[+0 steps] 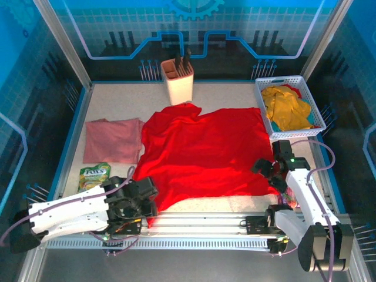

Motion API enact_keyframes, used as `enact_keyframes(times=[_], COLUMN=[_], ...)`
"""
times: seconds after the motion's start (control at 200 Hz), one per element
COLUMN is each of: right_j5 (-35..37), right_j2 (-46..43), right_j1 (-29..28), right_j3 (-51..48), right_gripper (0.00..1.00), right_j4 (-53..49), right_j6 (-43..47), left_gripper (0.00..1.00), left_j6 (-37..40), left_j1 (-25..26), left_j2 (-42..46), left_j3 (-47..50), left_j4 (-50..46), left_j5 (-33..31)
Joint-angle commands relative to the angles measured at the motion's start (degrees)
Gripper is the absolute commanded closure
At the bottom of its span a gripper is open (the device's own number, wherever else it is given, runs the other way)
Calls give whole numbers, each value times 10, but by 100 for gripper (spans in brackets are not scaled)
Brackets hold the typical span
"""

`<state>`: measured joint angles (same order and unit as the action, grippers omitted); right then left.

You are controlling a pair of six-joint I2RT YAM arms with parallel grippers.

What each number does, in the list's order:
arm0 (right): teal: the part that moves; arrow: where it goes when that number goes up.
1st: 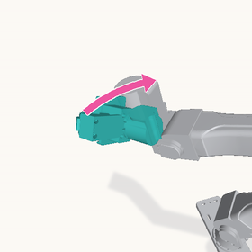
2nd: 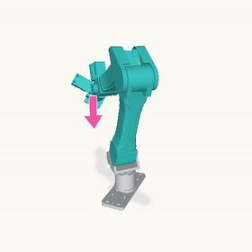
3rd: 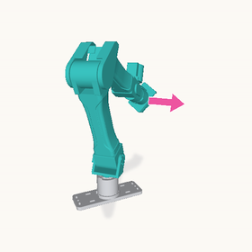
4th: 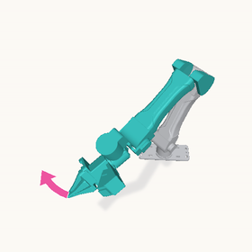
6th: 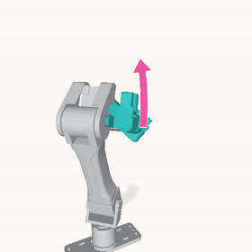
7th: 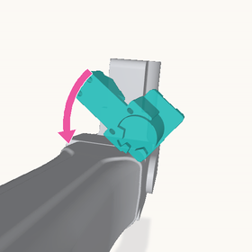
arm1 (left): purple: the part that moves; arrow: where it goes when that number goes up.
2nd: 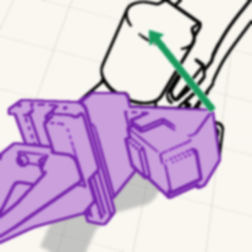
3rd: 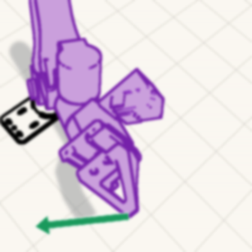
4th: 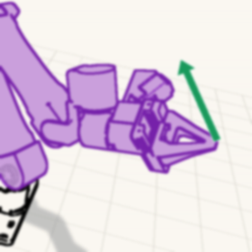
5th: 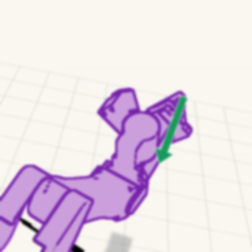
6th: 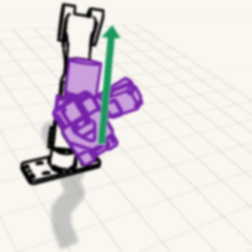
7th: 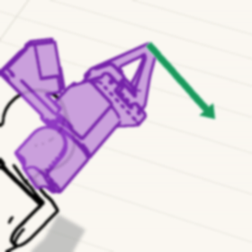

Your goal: Fold and stack the t-shirts

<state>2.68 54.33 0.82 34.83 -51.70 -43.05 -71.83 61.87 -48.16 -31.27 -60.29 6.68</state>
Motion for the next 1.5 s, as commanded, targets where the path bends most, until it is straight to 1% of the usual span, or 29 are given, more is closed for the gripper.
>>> enact_keyframes(times=[0.0, 0.105, 0.19, 0.285, 0.35, 0.695, 0.81, 0.896, 0.956, 1.026, 1.091, 1.106, 1.126, 1.156, 1.166, 1.196, 1.246, 1.351, 1.496], right_j5=[16, 35, 32, 13, 22, -7, 4, 8, 7, 8, 9, 10, 10, 10, 10, 8, 7, 13, 12], right_j2=[1, 5, 9, 10, 11, 91, 108, 105, 99, 92, 81, 78, 74, 68, 66, 61, 52, 36, 14], right_j1=[8, 9, 9, 9, 7, -2, -14, -20, -21, -21, -21, -21, -21, -21, -21, -21, -20, -20, -20], right_j3=[-10, -18, -28, -52, -52, -77, -67, -69, -70, -70, -69, -68, -67, -65, -64, -62, -55, -30, 15], right_gripper=[2, 6, 8, 9, 12, 26, 34, 44, 55, 64, 74, 77, 82, 86, 87, 94, 98, 100, 98], right_j4=[-23, -34, -35, -9, -6, 75, 74, 78, 81, 79, 77, 76, 76, 74, 73, 73, 69, 46, 22], right_j6=[-27, -44, -58, -61, -65, -70, -73, -73, -71, -70, -69, -69, -66, -64, -63, -59, -52, -39, -8], left_gripper=[42, 41, 39, 39, 40, 51, 57, 64, 67, 74, 84, 86, 90, 97, 100, 100, 100, 100, 100], left_j6=[-63, -66, -65, -65, -65, -64, -68, -69, -68, -63, -56, -54, -52, -46, -45, -36, -16, 50, 180], left_j1=[34, 42, 41, 41, 41, 41, 41, 40, 40, 38, 35, 35, 33, 31, 29, 23, 8, -49, -180], left_j2=[-27, -45, -54, -69, -78, -122, -123, -122, -122, -121, -118, -117, -115, -111, -110, -106, -97, -75, -60], left_j3=[10, 14, 21, 29, 31, 50, 57, 58, 56, 48, 35, 31, 26, 17, 14, 3, -21, -87, -202], left_j4=[42, 64, 73, 90, 103, 145, 149, 147, 143, 134, 118, 113, 106, 94, 91, 72, 39, -23, -82], left_j5=[7, 16, 20, 27, 26, 20, 17, 14, 10, 6, -1, -3, -6, -9, -11, -16, -28, -51, -74])
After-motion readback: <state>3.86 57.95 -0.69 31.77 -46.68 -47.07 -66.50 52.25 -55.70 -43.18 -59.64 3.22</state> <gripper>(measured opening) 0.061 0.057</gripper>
